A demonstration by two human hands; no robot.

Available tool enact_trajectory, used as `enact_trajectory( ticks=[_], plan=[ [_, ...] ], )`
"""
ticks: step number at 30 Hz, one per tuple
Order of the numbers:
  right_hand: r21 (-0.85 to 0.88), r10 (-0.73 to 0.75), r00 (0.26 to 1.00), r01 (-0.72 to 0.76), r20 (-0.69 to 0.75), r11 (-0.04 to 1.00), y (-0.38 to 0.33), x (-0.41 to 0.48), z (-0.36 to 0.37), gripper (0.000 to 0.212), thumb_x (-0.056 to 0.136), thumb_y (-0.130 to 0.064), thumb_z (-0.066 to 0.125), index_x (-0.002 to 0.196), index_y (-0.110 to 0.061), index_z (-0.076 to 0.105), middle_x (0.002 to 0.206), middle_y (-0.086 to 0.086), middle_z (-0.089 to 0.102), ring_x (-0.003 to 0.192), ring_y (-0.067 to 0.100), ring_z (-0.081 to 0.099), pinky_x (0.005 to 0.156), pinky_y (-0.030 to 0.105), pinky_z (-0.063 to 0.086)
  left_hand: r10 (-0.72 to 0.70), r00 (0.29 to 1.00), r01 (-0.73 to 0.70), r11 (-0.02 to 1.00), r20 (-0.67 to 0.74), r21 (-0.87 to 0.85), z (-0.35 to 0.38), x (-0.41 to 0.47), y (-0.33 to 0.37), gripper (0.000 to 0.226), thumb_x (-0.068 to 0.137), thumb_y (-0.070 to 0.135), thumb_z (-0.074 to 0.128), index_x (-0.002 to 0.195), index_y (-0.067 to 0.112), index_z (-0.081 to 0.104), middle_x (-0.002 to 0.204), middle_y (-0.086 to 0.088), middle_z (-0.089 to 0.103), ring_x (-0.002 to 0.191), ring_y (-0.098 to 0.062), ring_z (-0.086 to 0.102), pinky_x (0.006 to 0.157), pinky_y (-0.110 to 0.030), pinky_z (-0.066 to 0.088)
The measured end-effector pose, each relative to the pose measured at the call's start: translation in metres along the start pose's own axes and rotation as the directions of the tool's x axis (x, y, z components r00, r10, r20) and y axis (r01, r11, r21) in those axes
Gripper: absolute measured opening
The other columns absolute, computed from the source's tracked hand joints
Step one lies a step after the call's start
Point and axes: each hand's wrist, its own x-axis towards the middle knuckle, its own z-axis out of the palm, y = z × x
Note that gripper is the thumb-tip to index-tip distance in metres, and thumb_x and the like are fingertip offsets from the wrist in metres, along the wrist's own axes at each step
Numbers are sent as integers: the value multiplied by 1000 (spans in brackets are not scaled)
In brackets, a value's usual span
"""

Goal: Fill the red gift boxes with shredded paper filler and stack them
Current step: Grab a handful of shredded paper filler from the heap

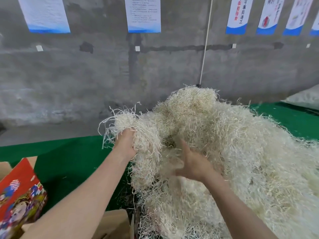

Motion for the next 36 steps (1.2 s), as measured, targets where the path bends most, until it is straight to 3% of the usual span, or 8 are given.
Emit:
enact_trajectory(
  ticks=[3,9,14,17,22,25,29,36],
  plan=[
    [358,-49,996,17,81,933,-38,5,8,135,56,-38,81,144,-31,-21,152,-1,17,139,23,23,114,41,22,-50,979,71,993,199,-98,0,-9,0,13,86,10,44,78,12,55,70,-4,62,64,-22,61,66,-45,56],
    [435,160,984,-111,-77,893,-15,37,19,34,90,-2,53,124,3,50,122,19,54,86,16,55,61,19,37,-14,911,-121,946,412,299,-19,-19,11,41,76,30,64,112,11,62,122,-15,58,111,-31,57,90,-46,50],
    [578,225,925,-8,-305,816,-7,56,-8,18,94,-10,51,104,-5,64,100,16,67,68,19,59,63,29,52,-360,806,-541,-125,470,832,-12,-31,-26,10,79,14,51,79,6,56,76,-5,39,55,-7,38,46,-19,32],
    [547,268,879,-10,-394,837,5,53,-17,19,94,-17,52,100,-6,66,80,8,69,46,10,54,44,24,46,-142,881,-472,-301,451,828,-25,-11,-45,38,76,-1,45,114,-1,53,104,-4,57,60,-8,48,47,-17,40],
    [242,144,989,-131,-38,961,13,44,-26,44,80,-1,63,124,-4,53,114,8,61,84,16,66,72,26,56,119,938,-345,394,325,852,-35,-1,-21,5,82,5,51,77,5,50,80,-6,51,65,-14,52,65,-28,50],
    [310,-20,993,55,-116,949,-20,32,-45,63,78,8,57,134,-17,44,132,2,49,77,6,60,67,22,56,-9,975,-143,739,222,658,-33,-15,-7,34,85,12,56,116,2,47,111,-13,52,104,-28,53,93,-43,42],
    [463,-114,793,458,-599,759,-74,0,-66,35,88,-3,52,112,-28,56,115,-21,55,100,-11,52,96,25,46,51,986,-110,913,159,392,-55,-43,20,3,89,9,52,86,9,50,84,-5,52,72,-17,49,63,-25,45],
    [707,-410,904,209,124,675,-143,-72,-13,126,47,-76,67,139,-50,-15,151,-15,1,129,-4,24,99,19,38,183,979,-201,947,94,251,-123,-85,33,33,93,4,45,124,-9,48,125,-29,53,115,-41,53,91,-41,45]
  ],
)
